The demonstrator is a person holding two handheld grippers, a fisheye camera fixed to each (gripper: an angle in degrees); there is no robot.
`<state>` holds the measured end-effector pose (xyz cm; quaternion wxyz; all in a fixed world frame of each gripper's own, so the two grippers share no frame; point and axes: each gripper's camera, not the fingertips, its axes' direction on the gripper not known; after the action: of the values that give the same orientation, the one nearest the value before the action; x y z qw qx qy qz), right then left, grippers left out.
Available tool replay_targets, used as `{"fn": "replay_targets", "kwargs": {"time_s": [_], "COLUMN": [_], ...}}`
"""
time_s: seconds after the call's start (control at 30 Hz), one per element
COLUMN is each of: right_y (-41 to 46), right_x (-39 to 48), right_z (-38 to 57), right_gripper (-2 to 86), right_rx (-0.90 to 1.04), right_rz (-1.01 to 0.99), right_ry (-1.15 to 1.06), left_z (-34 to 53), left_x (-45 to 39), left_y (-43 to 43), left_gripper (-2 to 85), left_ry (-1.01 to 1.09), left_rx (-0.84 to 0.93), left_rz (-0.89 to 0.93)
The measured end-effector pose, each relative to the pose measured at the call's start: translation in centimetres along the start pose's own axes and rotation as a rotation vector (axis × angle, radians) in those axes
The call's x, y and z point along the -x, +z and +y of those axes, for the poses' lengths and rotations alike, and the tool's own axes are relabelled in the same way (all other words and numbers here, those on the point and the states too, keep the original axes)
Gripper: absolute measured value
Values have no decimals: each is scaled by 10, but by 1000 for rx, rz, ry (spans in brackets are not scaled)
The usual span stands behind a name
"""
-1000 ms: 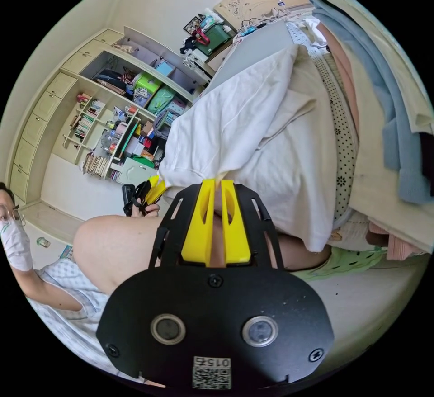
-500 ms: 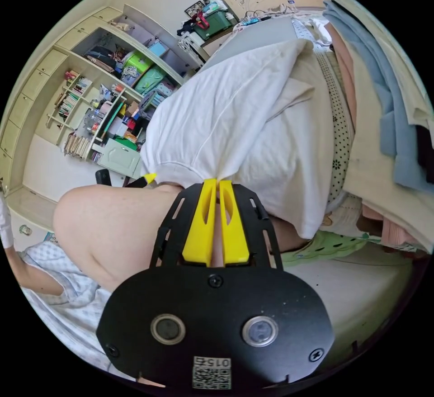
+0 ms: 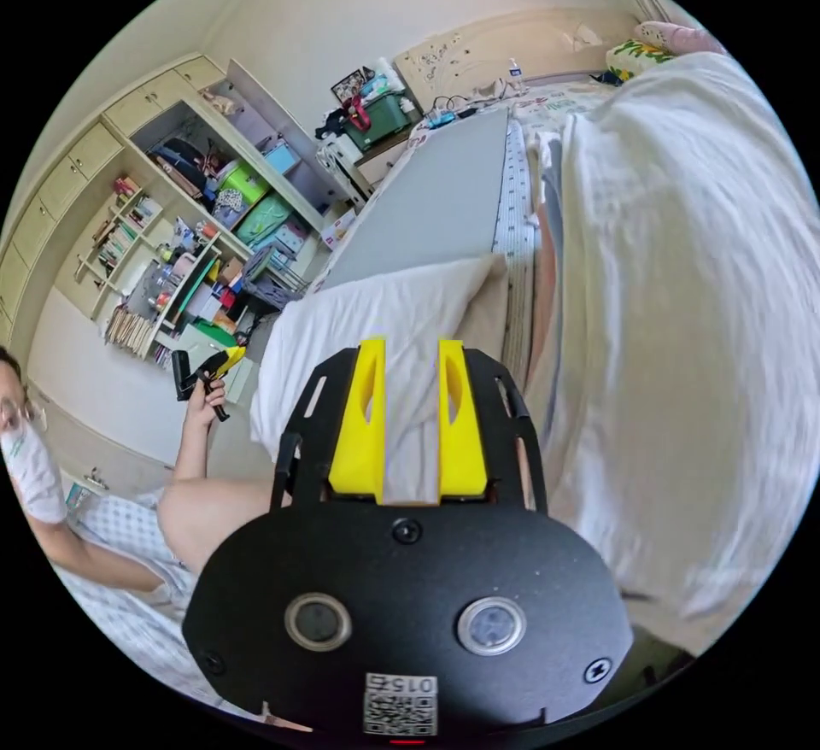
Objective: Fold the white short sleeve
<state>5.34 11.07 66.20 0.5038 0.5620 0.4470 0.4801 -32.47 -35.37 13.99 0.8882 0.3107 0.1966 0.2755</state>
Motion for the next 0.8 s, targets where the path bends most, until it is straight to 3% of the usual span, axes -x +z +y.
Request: {"fn": "replay_targets", "kwargs": {"time_s": [0.13,0.27,0.37,0.5,0.8], "right_y": [44,93,122,119,146], "right_x": [-25,-46,-47,-32,42], "right_z": [-81,-149,-186,-223,-293], "right_gripper": [104,95,67,30,51], "right_rx": [52,146,224,199,215], "right_rz": [90,109,162,213,459], "right_ry": [78,145,151,93,-61], "left_z": [-52,-90,-105,-120,-135], "left_x": [42,72,89,98,119], "left_y": [38,96,124,129,133], "left_gripper": [93,111,75,20,20], "left_ry": [-110,-161,-171,-109,-25], "left_rx": [-18,80,141,164,155], "left_rz": [4,-17,-3,-36,-96]}}
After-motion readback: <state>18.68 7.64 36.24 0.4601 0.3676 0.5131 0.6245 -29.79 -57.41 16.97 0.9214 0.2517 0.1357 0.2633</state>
